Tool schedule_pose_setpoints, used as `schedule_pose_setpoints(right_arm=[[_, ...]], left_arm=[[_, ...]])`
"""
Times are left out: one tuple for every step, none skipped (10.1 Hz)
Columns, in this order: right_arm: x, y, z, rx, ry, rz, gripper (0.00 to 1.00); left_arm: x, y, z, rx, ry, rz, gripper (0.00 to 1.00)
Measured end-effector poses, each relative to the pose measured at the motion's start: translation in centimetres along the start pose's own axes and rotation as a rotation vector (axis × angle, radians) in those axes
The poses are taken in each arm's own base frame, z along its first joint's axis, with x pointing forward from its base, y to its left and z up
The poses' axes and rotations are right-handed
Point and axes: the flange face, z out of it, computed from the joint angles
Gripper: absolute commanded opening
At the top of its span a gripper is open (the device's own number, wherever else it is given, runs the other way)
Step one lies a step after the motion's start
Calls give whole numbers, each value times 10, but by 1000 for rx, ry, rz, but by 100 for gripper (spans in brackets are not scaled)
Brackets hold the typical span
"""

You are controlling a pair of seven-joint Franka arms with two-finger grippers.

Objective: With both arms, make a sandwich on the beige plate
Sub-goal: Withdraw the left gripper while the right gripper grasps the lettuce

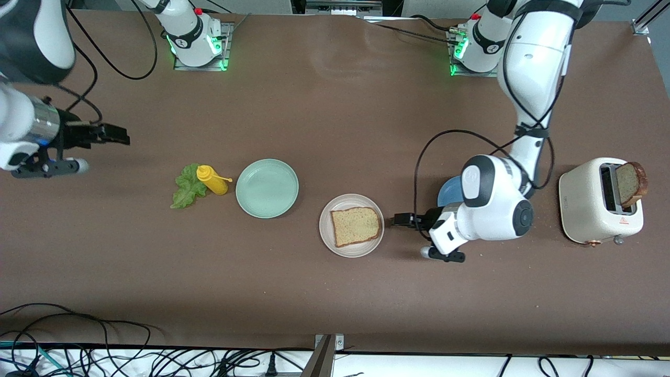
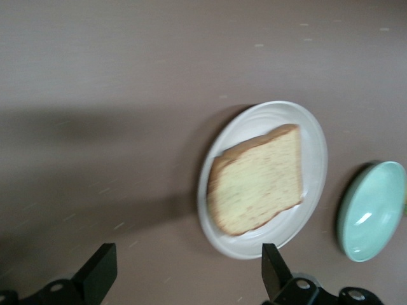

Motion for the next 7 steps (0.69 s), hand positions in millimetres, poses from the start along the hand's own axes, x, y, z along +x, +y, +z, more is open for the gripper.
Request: schedule_pose_setpoints(right_arm=[[11,2,39,-3,9,62,100],[18,4,80,-5,9,112,100],[24,5,117,-9,0,142,100],[32,5,147,2,-14,182,100],[39,4,169,34,-25,230,100],[46,2,189,66,-34,268,100],[51,2,207,78,-46,287,100]], left_arm=[[-4,-9,-15,103,-23,-44,100],[-9,-22,-30,216,-46,-72,100],[-13,-38,-46,316,-64,-90,100],[-18,-57,-66,381,-92,-112,100],[-24,-77,-83,434,-133,-136,100],[-31,-97,-101,503,-163,-156,100],[-36,-112,-123,555,-166,-178,100]])
